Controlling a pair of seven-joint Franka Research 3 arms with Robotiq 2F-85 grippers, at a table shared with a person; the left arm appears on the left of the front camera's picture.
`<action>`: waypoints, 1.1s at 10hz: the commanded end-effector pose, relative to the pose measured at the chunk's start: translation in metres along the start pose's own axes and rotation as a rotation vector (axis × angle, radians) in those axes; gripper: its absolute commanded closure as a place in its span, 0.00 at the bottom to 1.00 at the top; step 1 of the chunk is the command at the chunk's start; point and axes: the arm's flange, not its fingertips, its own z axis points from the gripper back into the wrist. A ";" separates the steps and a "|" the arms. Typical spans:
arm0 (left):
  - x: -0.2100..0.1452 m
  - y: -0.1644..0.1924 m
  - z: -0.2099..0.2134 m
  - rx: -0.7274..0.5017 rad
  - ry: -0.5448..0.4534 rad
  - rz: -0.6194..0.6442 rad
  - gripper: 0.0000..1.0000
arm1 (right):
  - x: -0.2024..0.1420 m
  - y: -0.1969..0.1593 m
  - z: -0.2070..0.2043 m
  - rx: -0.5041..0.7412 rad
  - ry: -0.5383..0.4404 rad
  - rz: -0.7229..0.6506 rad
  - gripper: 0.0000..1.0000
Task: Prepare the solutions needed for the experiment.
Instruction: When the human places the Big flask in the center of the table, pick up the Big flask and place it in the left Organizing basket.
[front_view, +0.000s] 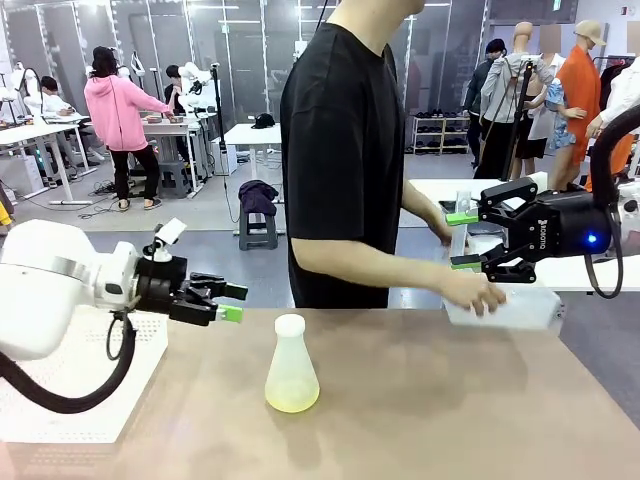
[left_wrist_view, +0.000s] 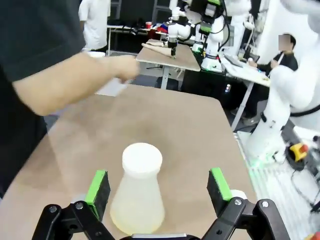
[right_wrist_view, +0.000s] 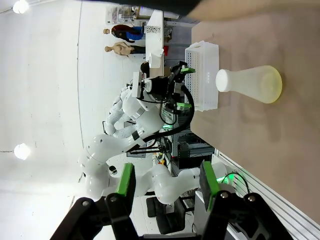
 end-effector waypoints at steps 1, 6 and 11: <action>-0.010 0.012 -0.015 -0.043 -0.007 -0.067 0.00 | 0.000 0.000 0.001 0.008 0.003 0.005 0.34; -0.008 0.004 -0.016 -0.033 -0.004 -0.062 0.00 | 0.000 0.000 0.001 0.008 0.003 0.005 0.34; -0.032 0.018 -0.021 -0.066 -0.054 -0.127 0.00 | 0.000 0.000 0.001 0.008 0.003 0.005 0.34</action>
